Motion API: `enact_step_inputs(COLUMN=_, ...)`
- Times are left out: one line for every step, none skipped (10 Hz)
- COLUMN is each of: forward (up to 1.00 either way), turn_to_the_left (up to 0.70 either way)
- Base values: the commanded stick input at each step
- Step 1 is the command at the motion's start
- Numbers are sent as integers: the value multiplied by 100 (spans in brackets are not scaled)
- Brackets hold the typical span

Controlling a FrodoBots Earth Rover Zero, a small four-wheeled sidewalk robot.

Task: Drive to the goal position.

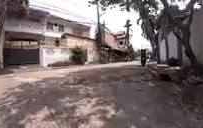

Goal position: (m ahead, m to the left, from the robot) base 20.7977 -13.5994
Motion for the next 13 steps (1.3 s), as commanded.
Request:
enact_step_inputs(forward=100, turn_to_the_left=0)
enact_step_inputs(forward=100, turn_to_the_left=1)
enact_step_inputs(forward=100, turn_to_the_left=1)
enact_step_inputs(forward=100, turn_to_the_left=1)
enact_step_inputs(forward=100, turn_to_the_left=1)
enact_step_inputs(forward=100, turn_to_the_left=1)
enact_step_inputs(forward=100, turn_to_the_left=1)
enact_step_inputs(forward=100, turn_to_the_left=1)
enact_step_inputs(forward=100, turn_to_the_left=1)
enact_step_inputs(forward=100, turn_to_the_left=1)
enact_step_inputs(forward=100, turn_to_the_left=1)
enact_step_inputs(forward=100, turn_to_the_left=1)
enact_step_inputs(forward=100, turn_to_the_left=-39)
